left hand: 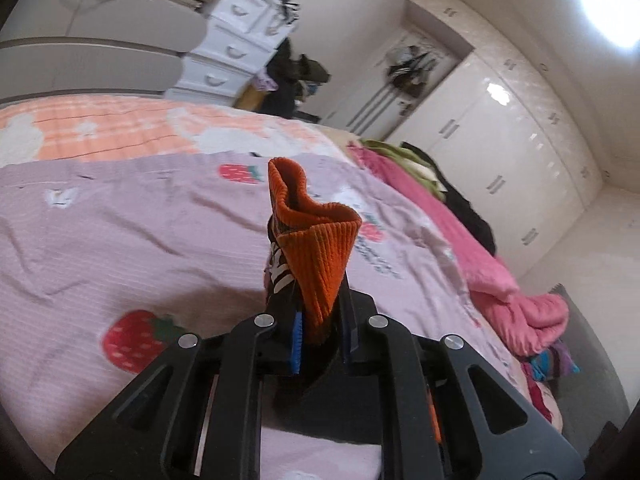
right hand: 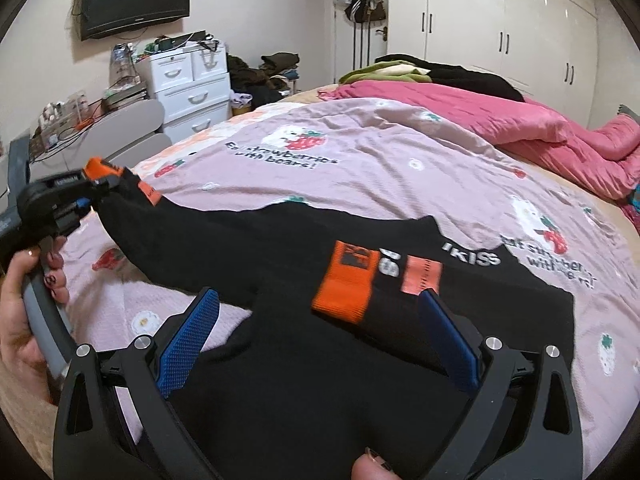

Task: Fold small clothes
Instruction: 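Carry the cuff across the shirt body toward the right gripper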

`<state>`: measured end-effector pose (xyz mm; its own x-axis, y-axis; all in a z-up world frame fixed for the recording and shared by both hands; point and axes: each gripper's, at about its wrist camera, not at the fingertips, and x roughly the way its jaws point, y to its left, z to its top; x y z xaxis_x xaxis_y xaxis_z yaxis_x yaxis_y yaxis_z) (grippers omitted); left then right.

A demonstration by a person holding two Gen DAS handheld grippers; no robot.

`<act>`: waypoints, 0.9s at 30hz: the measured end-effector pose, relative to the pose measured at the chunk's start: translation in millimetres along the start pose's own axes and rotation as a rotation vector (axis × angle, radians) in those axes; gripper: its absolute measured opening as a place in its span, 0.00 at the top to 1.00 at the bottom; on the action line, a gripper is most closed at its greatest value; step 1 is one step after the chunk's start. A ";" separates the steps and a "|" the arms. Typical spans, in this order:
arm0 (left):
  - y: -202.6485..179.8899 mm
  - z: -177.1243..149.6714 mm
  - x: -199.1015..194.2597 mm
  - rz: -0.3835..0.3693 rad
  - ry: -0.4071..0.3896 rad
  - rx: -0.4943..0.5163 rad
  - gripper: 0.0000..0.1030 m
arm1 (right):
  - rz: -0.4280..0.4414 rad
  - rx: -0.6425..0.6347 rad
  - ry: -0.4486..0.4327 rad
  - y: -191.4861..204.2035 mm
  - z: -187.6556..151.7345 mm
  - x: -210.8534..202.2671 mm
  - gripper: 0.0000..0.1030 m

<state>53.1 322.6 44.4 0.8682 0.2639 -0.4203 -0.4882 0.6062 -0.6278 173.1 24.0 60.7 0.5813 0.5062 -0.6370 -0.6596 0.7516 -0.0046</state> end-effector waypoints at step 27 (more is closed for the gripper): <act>-120.7 -75.2 42.0 -0.283 0.209 0.231 0.95 | -0.065 0.281 -0.019 -116.3 -33.7 -29.9 0.04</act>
<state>141.8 204.1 53.3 0.9166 -0.0810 -0.3914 -0.1796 0.7914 -0.5844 216.3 -92.8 54.2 0.6285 0.4591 -0.6279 -0.4647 0.8690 0.1702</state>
